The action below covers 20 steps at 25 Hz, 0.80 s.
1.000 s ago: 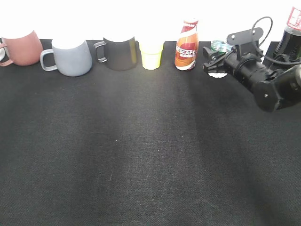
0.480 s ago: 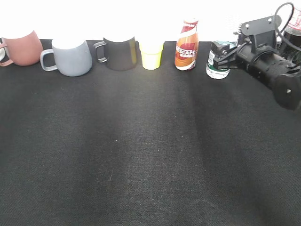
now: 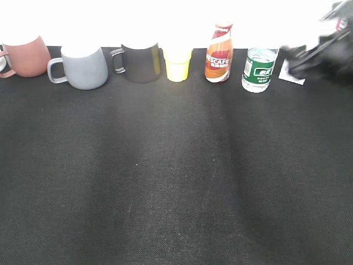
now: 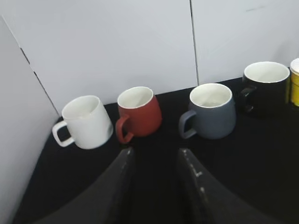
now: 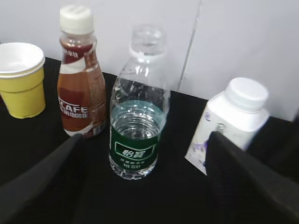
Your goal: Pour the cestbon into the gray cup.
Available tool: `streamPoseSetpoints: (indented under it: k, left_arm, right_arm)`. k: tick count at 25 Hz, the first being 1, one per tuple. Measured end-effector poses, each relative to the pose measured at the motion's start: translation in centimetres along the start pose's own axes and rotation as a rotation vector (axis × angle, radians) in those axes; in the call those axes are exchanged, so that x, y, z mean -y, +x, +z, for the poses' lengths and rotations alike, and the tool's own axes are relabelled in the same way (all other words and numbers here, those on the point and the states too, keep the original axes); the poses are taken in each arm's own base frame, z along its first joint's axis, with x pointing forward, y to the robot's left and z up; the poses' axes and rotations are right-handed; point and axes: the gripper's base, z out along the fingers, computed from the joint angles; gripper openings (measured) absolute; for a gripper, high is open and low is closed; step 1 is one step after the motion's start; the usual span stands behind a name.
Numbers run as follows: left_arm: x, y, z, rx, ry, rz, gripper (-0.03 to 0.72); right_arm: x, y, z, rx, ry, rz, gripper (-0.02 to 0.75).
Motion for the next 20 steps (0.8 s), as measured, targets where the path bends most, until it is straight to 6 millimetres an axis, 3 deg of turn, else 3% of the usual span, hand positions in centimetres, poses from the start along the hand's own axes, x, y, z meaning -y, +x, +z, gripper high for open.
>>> streamPoseSetpoints:
  k: [4,8,13,20]
  left_arm:
    - [0.2,-0.1,-1.6,0.035,0.028,-0.096,0.241]
    - [0.5,0.3,-3.1,-0.011,0.069,-0.053,0.241]
    - [0.7,-0.2,-5.9,-0.057,0.121,-0.024,0.241]
    - [1.3,1.6,-9.7,-0.225,0.201,-0.024,0.243]
  right_arm:
    - [0.7,-6.0,-8.3,0.019,0.028,-0.007,0.589]
    - [0.3,-7.6,-16.2,-0.069,0.010,0.026,0.589]
    - [-0.6,-7.7,-21.0,-0.194,-0.078,0.055,0.589]
    - [-2.0,-7.5,-24.8,-0.267,-0.248,0.115,0.589]
